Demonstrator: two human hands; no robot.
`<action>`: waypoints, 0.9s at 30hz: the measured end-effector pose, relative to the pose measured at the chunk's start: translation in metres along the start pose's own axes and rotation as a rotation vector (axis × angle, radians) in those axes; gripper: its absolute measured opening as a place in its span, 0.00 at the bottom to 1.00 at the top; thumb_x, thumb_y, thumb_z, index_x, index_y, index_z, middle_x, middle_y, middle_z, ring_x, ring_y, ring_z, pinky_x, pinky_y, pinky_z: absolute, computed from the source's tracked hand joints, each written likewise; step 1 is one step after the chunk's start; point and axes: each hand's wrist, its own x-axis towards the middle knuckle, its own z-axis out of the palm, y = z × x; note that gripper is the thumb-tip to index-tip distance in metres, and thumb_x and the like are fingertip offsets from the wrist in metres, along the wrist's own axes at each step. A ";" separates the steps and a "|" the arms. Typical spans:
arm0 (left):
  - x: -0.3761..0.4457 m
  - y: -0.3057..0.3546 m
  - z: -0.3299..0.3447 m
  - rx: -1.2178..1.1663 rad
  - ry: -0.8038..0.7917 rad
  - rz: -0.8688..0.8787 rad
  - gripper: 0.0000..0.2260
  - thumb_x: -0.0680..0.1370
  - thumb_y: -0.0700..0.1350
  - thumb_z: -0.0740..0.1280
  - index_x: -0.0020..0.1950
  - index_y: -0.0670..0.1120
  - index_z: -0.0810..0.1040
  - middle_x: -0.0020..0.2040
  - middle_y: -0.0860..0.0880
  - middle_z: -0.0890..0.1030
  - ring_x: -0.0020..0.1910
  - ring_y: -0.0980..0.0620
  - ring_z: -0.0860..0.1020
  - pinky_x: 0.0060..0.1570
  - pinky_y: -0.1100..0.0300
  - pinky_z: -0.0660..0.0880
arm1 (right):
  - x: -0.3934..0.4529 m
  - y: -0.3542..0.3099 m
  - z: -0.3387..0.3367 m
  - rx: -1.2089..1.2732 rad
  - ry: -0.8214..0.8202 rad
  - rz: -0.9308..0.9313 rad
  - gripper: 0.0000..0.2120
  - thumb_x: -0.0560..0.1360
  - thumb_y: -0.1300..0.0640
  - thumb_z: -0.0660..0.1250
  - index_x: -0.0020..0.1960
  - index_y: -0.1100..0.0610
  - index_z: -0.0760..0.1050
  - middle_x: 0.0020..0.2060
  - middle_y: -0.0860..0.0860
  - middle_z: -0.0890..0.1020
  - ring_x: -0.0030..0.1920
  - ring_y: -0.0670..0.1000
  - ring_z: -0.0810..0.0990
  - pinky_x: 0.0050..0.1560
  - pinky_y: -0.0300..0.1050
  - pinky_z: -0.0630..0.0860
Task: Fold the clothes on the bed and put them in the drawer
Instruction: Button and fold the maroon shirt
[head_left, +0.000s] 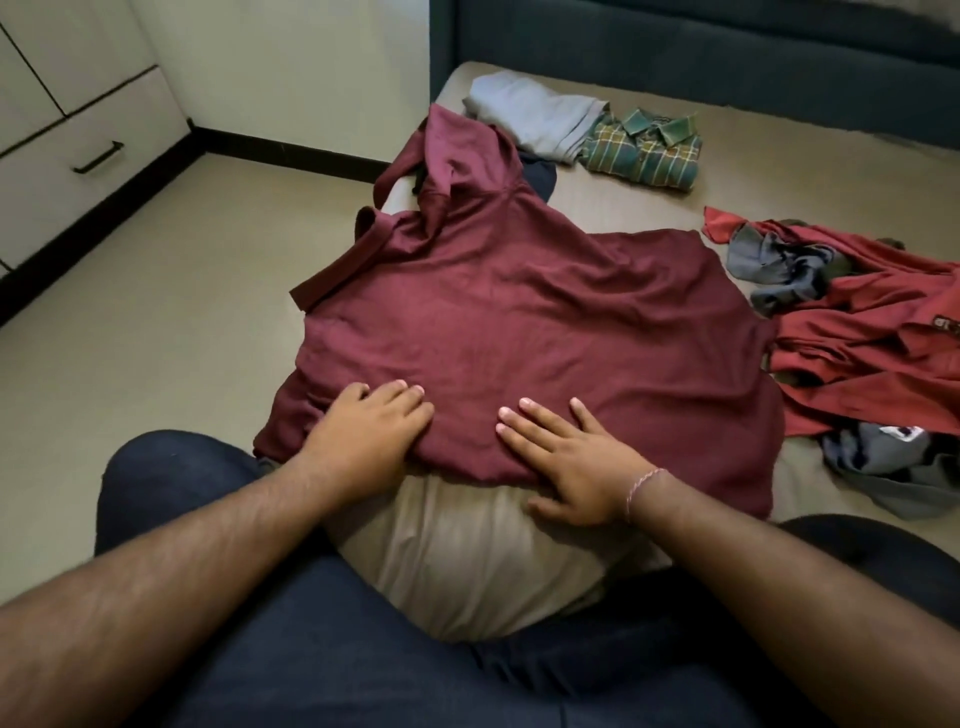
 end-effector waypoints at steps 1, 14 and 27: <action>-0.003 -0.002 -0.001 0.008 0.020 -0.033 0.27 0.77 0.49 0.65 0.78 0.51 0.71 0.79 0.48 0.70 0.78 0.47 0.69 0.66 0.45 0.72 | -0.002 -0.005 -0.003 -0.004 -0.017 0.037 0.42 0.79 0.35 0.55 0.84 0.46 0.38 0.83 0.43 0.37 0.83 0.50 0.36 0.77 0.74 0.49; -0.038 -0.080 -0.029 -0.443 -0.109 -0.202 0.25 0.78 0.38 0.68 0.75 0.52 0.77 0.77 0.57 0.72 0.77 0.56 0.69 0.72 0.66 0.62 | -0.063 0.063 -0.020 0.151 -0.254 0.721 0.22 0.81 0.61 0.55 0.74 0.63 0.67 0.73 0.62 0.72 0.71 0.61 0.74 0.72 0.51 0.70; 0.030 -0.109 -0.062 -1.012 0.195 -0.313 0.08 0.84 0.42 0.65 0.46 0.46 0.79 0.41 0.51 0.81 0.40 0.52 0.77 0.47 0.51 0.72 | -0.092 0.143 -0.053 0.519 0.007 0.863 0.20 0.69 0.70 0.63 0.35 0.47 0.84 0.33 0.48 0.86 0.39 0.53 0.85 0.42 0.43 0.77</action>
